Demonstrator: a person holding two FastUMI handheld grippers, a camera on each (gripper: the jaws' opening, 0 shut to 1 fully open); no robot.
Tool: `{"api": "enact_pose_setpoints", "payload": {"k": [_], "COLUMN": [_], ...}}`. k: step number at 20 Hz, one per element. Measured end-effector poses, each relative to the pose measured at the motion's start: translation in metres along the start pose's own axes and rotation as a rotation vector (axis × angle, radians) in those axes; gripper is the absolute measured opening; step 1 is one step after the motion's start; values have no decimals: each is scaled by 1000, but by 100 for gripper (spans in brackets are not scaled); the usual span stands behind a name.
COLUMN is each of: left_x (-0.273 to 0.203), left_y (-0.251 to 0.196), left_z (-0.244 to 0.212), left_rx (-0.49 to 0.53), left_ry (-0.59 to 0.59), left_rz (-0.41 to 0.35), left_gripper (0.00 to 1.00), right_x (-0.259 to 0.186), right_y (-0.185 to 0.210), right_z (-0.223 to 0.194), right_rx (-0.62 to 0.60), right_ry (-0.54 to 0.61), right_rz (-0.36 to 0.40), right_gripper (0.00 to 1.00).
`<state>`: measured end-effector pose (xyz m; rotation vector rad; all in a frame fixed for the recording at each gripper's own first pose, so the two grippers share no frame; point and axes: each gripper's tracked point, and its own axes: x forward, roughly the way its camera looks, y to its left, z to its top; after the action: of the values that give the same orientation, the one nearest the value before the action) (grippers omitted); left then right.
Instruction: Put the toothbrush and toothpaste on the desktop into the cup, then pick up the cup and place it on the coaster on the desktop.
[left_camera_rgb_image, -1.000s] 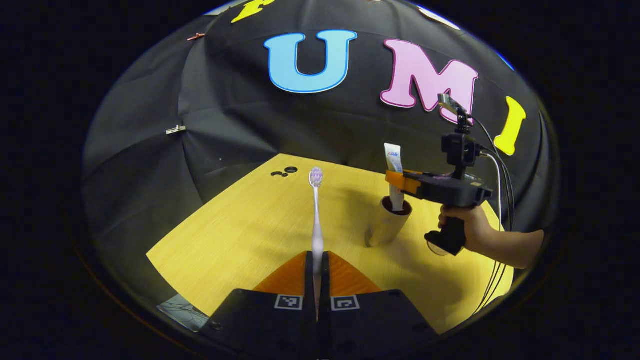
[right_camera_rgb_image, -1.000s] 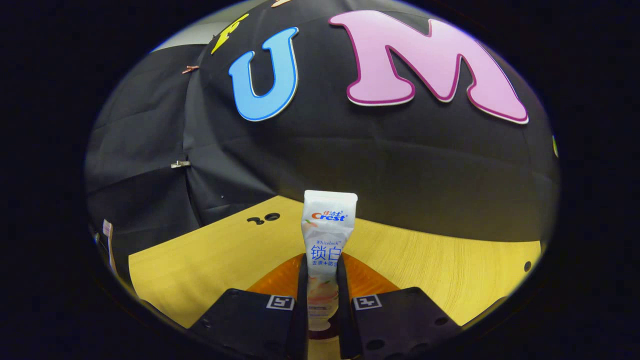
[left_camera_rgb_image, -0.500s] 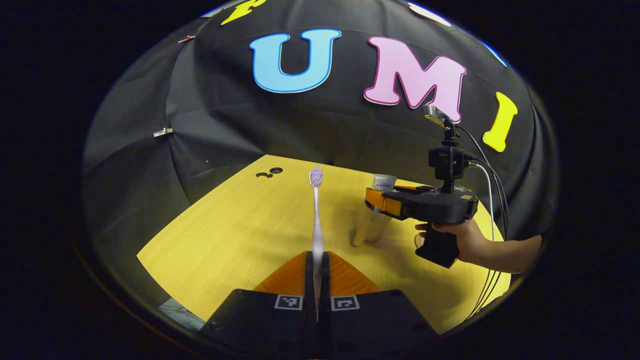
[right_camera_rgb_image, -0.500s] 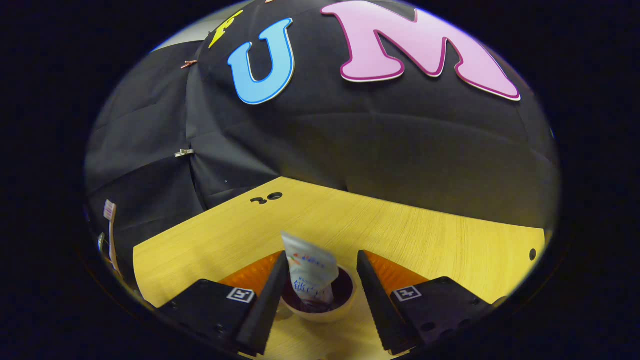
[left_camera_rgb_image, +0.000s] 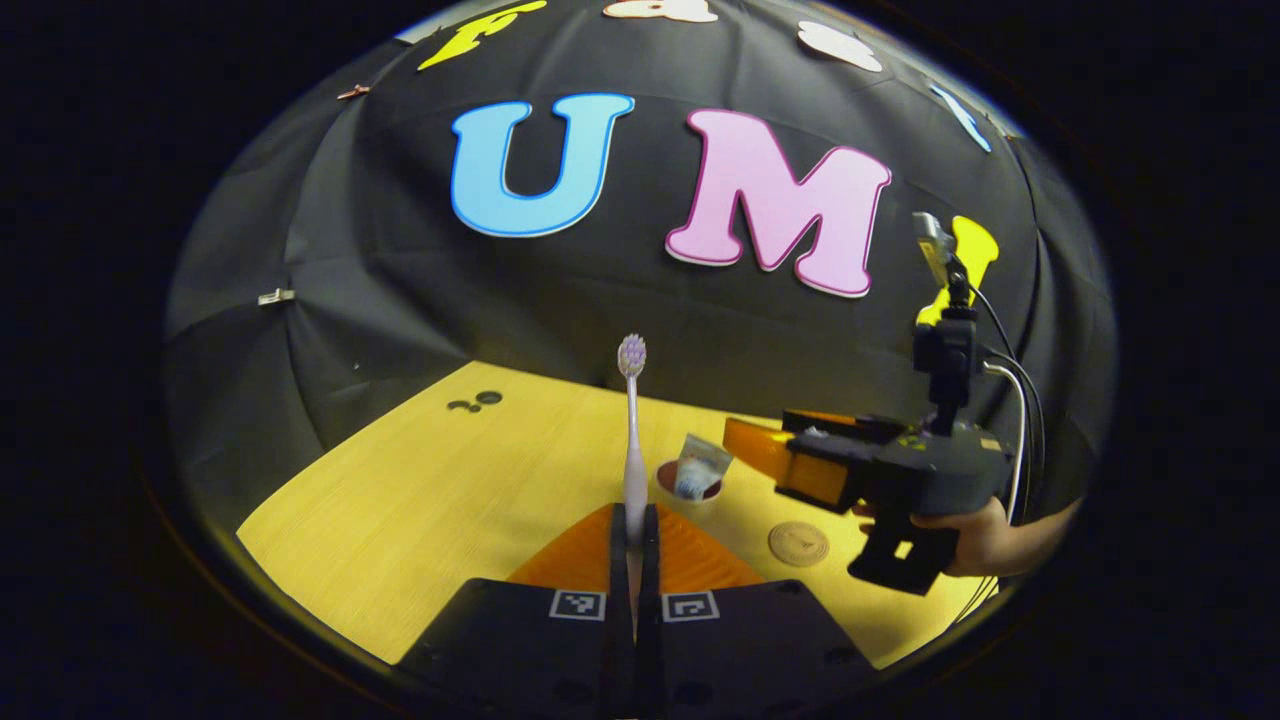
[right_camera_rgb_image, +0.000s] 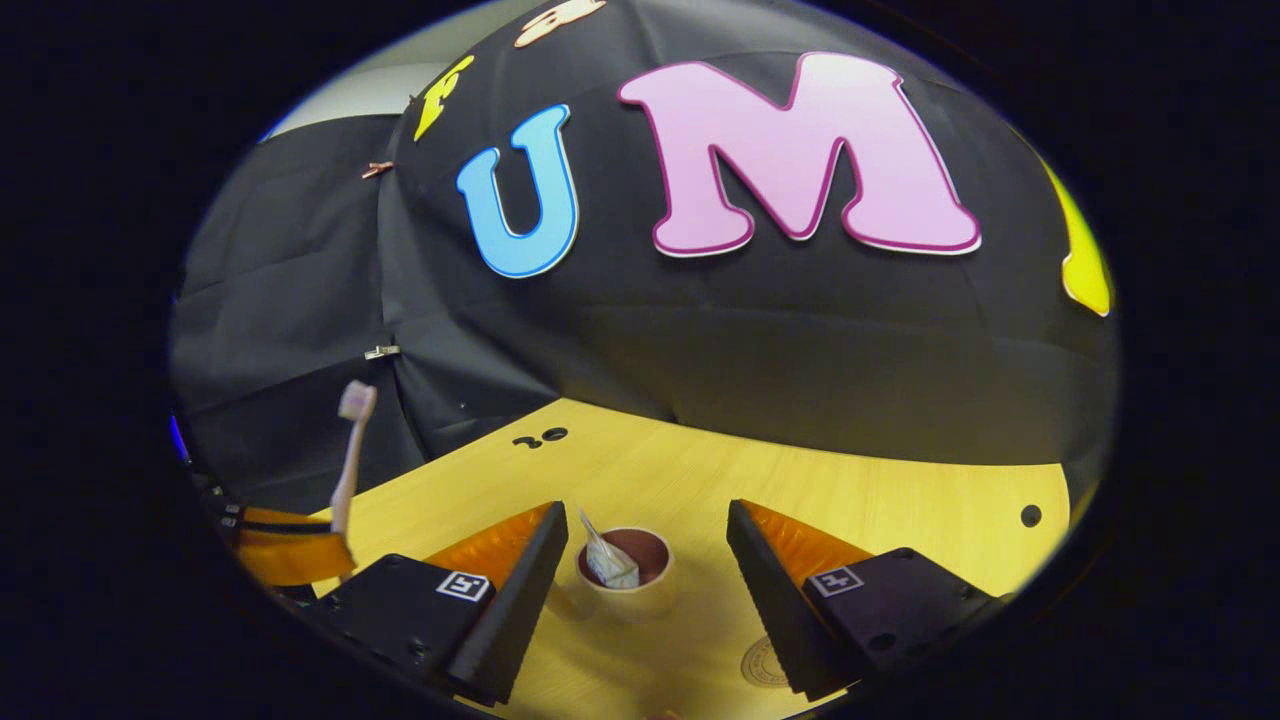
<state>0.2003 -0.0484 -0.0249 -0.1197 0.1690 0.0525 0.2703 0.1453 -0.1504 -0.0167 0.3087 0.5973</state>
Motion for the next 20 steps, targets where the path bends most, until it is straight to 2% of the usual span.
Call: {"api": "enact_pose_setpoints", "payload": {"k": [1, 2, 3, 9, 16, 20], "left_x": [8, 16, 24, 79, 126, 143], "left_y": [-3, -5, -5, -6, -12, -23], "left_z": [7, 13, 19, 41, 29, 15], "left_rx": [0, 3, 8, 41, -27, -45], "left_ry": [-22, -43, -64, -175, -255, -267], "left_rz": [-17, -31, -42, -155, -254, -271], "left_gripper": [6, 1, 6, 6, 6, 6], "right_x": [-9, -17, -24, -53, -76, -81], "right_y": [-2, -5, -9, -40, -69, -76], "right_z": [1, 1, 0, -17, -51, -74], "right_rx": [-4, -14, -25, -26, -4, -2], "right_ry": [-4, -5, -3, 28, 90, 131], "right_rz": [-6, -13, -21, -94, -182, -200], "right_gripper": [98, 98, 98, 98, 98, 98]}}
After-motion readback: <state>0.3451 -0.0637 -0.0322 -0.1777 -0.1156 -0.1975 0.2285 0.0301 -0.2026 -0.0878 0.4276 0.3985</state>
